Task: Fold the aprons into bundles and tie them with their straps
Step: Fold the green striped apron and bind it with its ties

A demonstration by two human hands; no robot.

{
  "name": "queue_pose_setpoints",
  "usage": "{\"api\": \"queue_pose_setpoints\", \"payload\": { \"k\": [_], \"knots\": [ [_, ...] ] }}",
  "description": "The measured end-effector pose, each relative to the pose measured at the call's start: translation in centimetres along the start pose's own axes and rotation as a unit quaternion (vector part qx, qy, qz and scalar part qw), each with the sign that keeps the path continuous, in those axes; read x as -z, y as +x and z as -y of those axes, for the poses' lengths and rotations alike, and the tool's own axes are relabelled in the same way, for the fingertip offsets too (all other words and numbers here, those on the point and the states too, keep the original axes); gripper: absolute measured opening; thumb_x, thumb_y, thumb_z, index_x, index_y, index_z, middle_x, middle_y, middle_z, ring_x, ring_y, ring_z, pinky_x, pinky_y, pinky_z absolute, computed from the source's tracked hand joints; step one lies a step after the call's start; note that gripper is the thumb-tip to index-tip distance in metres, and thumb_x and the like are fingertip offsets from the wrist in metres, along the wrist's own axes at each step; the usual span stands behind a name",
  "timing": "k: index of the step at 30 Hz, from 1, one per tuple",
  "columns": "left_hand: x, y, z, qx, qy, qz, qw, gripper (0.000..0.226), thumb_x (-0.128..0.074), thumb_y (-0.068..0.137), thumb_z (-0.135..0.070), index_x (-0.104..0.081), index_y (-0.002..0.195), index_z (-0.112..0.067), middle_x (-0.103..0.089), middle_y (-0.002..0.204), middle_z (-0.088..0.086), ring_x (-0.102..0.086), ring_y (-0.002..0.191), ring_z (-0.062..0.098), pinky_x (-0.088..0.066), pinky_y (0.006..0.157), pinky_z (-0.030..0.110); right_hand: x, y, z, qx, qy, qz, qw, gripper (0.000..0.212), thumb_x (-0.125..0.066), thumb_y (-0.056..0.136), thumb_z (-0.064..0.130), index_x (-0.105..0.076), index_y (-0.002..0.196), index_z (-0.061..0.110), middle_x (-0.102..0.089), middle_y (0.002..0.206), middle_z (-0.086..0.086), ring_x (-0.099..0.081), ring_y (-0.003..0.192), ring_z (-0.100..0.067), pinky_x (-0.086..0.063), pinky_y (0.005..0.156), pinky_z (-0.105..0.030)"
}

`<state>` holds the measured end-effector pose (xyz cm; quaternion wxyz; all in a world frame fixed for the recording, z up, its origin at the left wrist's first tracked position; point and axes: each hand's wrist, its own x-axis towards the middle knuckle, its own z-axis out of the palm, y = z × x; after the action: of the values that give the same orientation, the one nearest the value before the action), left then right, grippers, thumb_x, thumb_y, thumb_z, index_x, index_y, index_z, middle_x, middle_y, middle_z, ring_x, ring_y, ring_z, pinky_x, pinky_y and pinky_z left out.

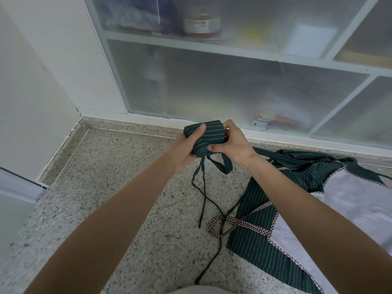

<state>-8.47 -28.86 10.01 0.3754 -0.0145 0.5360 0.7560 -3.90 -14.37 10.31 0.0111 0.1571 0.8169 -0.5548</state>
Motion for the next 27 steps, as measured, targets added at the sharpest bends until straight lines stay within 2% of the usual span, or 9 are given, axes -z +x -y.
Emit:
{"api": "queue_pose_setpoints", "payload": {
  "k": [3,6,8,10,12,16,20,24,27],
  "knots": [
    [0.4,-0.1,-0.3,-0.019,0.063,-0.007,0.998,0.042,-0.062,0.088,-0.012,-0.051,0.128,-0.003,-0.065,0.114,0.01,-0.065,0.101,0.019,-0.057,0.08,0.028,0.7,-0.5,0.2,0.002,-0.001,0.001,1.0,0.055,-0.08,0.068,0.004,-0.044,0.107,0.018,-0.056,0.112,-0.008,-0.057,0.102,-0.023,-0.052,0.086,-0.034],
    [0.7,-0.5,-0.9,-0.003,0.1,0.028,0.995,0.042,-0.063,0.085,-0.006,-0.051,0.126,-0.003,-0.064,0.117,0.011,-0.064,0.104,0.02,-0.057,0.082,0.027,2.1,-0.7,0.1,-0.009,-0.027,0.024,0.999,0.101,-0.085,0.063,0.016,-0.023,0.143,0.031,-0.03,0.144,-0.005,-0.034,0.131,-0.02,-0.037,0.106,-0.038],
    [0.8,-0.7,-1.1,0.003,0.1,0.056,0.993,0.038,-0.062,0.087,-0.008,-0.052,0.123,-0.004,-0.065,0.116,0.012,-0.065,0.104,0.021,-0.056,0.084,0.027,2.7,-1.0,0.4,-0.021,0.024,0.094,0.995,0.108,-0.084,0.064,0.021,-0.015,0.148,0.032,-0.027,0.151,-0.002,-0.031,0.136,-0.017,-0.031,0.111,-0.04],
    [0.9,-0.9,-1.3,-0.004,0.092,0.073,0.993,0.029,-0.059,0.089,-0.013,-0.055,0.118,-0.007,-0.066,0.114,0.011,-0.066,0.101,0.02,-0.056,0.084,0.027,2.9,-1.3,0.7,-0.033,0.073,0.154,0.985,0.085,-0.08,0.069,0.029,-0.035,0.141,0.024,-0.05,0.138,-0.003,-0.051,0.124,-0.017,-0.038,0.108,-0.039],
    [0.7,-1.1,-1.5,-0.013,0.134,0.058,0.989,0.026,-0.057,0.091,-0.023,-0.057,0.115,-0.013,-0.067,0.112,0.007,-0.065,0.101,0.019,-0.056,0.083,0.028,2.8,-1.8,0.9,-0.03,0.108,0.166,0.98,0.054,-0.073,0.075,0.034,-0.055,0.123,0.018,-0.065,0.119,-0.003,-0.063,0.109,-0.018,-0.046,0.1,-0.037],
    [0.4,-1.7,-1.9,-0.011,0.261,0.024,0.965,0.035,-0.055,0.089,-0.047,-0.053,0.117,-0.027,-0.065,0.111,-0.004,-0.063,0.1,0.012,-0.058,0.073,0.03,2.1,-2.2,0.2,-0.011,0.15,0.09,0.985,0.021,-0.065,0.085,0.017,-0.066,0.105,0.011,-0.072,0.104,-0.006,-0.068,0.098,-0.021,-0.052,0.091,-0.033],
    [0.2,-2.2,-2.1,-0.033,0.283,0.078,0.955,0.032,-0.065,0.086,-0.028,-0.053,0.116,-0.03,-0.064,0.112,-0.009,-0.061,0.104,0.007,-0.052,0.086,0.024,1.6,-2.6,0.1,0.006,0.163,0.024,0.986,0.019,-0.063,0.088,0.017,-0.066,0.106,0.011,-0.071,0.106,-0.007,-0.067,0.1,-0.02,-0.049,0.097,-0.037],
    [0.0,-2.3,-2.2,-0.118,0.324,0.007,0.939,0.041,-0.072,0.081,-0.02,-0.056,0.119,-0.015,-0.066,0.105,-0.006,-0.063,0.094,0.003,-0.05,0.077,0.013,1.2,-3.0,0.8,-0.038,0.242,0.058,0.968,0.031,-0.067,0.084,0.018,-0.061,0.113,0.007,-0.07,0.11,-0.01,-0.066,0.103,-0.021,-0.051,0.094,-0.036],
    [-0.5,-2.5,-2.0,-0.124,0.339,-0.038,0.932,0.052,-0.075,0.077,-0.025,-0.051,0.121,-0.011,-0.065,0.109,0.001,-0.064,0.098,0.013,-0.053,0.085,0.027,1.4,-3.1,1.3,-0.047,0.256,0.039,0.965,0.025,-0.071,0.079,0.008,-0.065,0.103,0.006,-0.071,0.105,-0.013,-0.068,0.099,-0.024,-0.054,0.09,-0.035]
  ]
}}
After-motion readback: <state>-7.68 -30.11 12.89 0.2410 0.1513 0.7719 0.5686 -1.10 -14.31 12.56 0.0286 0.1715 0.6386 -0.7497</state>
